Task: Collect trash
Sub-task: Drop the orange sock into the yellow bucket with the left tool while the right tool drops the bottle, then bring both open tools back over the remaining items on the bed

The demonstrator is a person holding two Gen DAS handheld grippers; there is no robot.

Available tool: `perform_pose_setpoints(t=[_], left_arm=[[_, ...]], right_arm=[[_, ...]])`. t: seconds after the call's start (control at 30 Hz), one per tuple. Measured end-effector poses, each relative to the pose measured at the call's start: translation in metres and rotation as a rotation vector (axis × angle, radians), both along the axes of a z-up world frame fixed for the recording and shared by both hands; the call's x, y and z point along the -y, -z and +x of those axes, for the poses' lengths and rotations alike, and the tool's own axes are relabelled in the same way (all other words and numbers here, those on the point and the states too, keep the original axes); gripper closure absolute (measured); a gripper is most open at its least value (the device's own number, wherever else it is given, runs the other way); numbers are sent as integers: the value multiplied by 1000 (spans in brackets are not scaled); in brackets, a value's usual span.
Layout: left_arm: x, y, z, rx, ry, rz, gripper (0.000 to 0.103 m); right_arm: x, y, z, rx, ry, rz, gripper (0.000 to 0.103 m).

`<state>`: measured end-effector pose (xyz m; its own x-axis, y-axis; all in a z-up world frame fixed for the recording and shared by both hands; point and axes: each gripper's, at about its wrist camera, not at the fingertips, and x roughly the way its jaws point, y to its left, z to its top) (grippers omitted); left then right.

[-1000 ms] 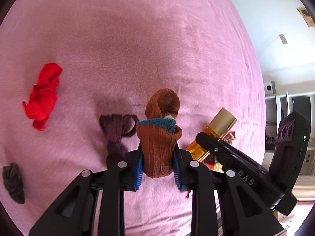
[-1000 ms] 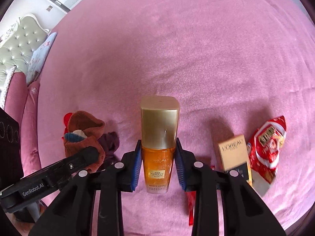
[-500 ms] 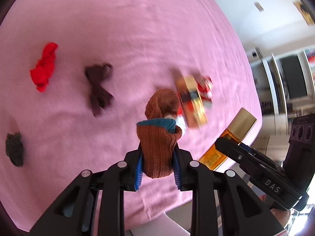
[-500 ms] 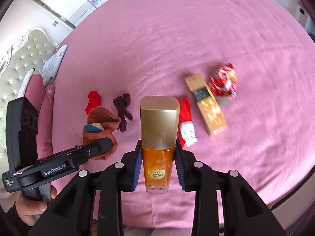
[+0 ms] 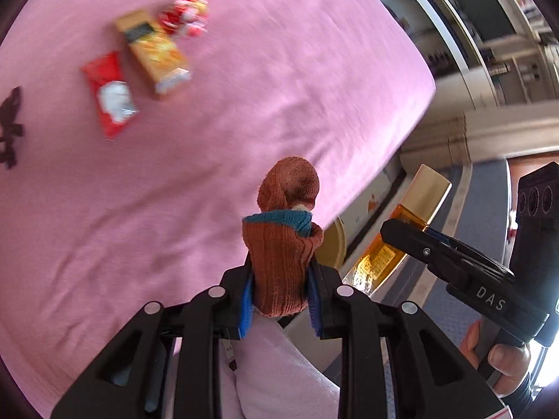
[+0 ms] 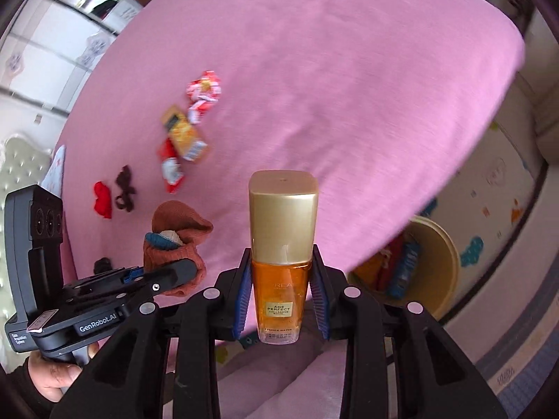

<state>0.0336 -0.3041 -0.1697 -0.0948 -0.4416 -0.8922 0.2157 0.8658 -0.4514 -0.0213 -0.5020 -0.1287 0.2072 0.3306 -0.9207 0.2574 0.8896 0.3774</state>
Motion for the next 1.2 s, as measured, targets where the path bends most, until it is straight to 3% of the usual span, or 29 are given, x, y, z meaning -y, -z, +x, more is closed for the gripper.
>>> perform_pose_setpoints(t=[0.23,0.47,0.53,0.57,0.6,0.63,0.67,0.77,0.93,1.2], left_arm=[[87,27,-37,-51,175,21,77],[143,58,-65,-73,298,61,77],[154,65,-71,-85,321,62,75],[159,69,-73,-94,327,70,68],[164,74,-74,-109,326,78,53],[167,78,-76,-128,320,79,41],[166,83,-77,-152,305,83,23],[163,92,-81,-185,278,110,22],[164,99,-88,-173,277,172,22],[152,83,-74,-141,166,156,22]], right_arm=[[75,28,-60,-75,131,-8,72],[115,59,-101,-131,201,30,72],[122,66,-107,-146,205,51,72],[126,70,-109,-165,209,64,69],[130,76,-112,-198,220,68,59],[135,80,-116,-217,233,62,42],[140,81,-119,-213,243,59,46],[150,80,-126,-206,256,61,50],[153,82,-128,-206,242,90,53],[142,75,-114,-183,193,85,53]])
